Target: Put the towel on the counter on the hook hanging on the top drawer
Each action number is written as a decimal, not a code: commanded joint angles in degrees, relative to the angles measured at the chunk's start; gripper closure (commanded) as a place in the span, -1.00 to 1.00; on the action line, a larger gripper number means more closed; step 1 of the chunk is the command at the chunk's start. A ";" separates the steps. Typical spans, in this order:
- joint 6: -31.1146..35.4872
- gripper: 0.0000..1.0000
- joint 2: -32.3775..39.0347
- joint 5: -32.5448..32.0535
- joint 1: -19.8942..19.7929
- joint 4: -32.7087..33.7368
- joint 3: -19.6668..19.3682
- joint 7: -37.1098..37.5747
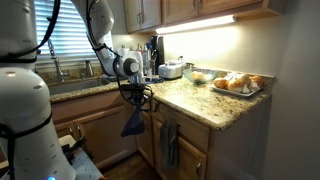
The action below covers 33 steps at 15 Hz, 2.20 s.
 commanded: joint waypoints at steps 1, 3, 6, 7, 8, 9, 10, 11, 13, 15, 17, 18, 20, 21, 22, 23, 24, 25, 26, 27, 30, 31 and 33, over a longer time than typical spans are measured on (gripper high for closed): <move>3.28 0.89 -0.92 -1.84 0.01 -1.15 -0.06 1.68; 4.05 0.89 -2.22 -2.98 0.30 -2.04 -0.16 2.25; 5.44 0.89 -2.58 -9.05 1.39 -1.97 -1.76 7.66; 5.92 0.90 -2.20 -11.37 1.62 -1.56 -2.33 9.79; 6.36 0.89 -1.58 -12.14 1.45 -1.07 -2.37 10.37; 6.49 0.90 -1.14 -12.51 1.29 -0.68 -2.40 10.77; 6.82 0.90 -0.87 -13.18 1.28 -0.43 -2.62 11.44; 6.88 0.90 -0.47 -13.29 1.19 -0.08 -2.71 11.48; 7.05 0.89 0.73 -12.66 0.91 0.75 -2.64 11.21; 7.29 0.89 1.64 -13.08 1.03 1.42 -2.98 11.56; 7.01 0.90 3.01 -13.26 1.17 2.34 -3.36 11.87; 6.85 0.89 3.63 -13.18 1.23 2.71 -3.49 11.95; 7.24 0.89 5.09 -13.00 1.26 3.59 -3.71 11.73; 7.10 0.89 5.74 -12.93 1.35 4.07 -3.85 11.79; 7.03 0.90 6.43 -12.36 1.21 4.52 -3.69 11.34; 7.06 0.90 6.95 -12.22 1.24 4.86 -3.69 11.18; 7.20 0.90 7.54 -12.48 1.42 5.24 -3.87 11.33; 7.43 0.90 8.07 -12.61 1.53 5.57 -3.94 11.30; 7.67 0.90 8.72 -12.70 1.61 6.04 -4.01 11.21; 7.78 0.90 9.28 -13.20 1.92 6.47 -4.37 11.60; 7.40 0.90 10.84 -12.51 1.97 7.74 -4.36 11.06; 7.22 0.90 11.30 -12.30 1.96 8.07 -4.30 10.98; 7.22 0.90 12.26 -12.02 1.89 8.47 -4.22 10.81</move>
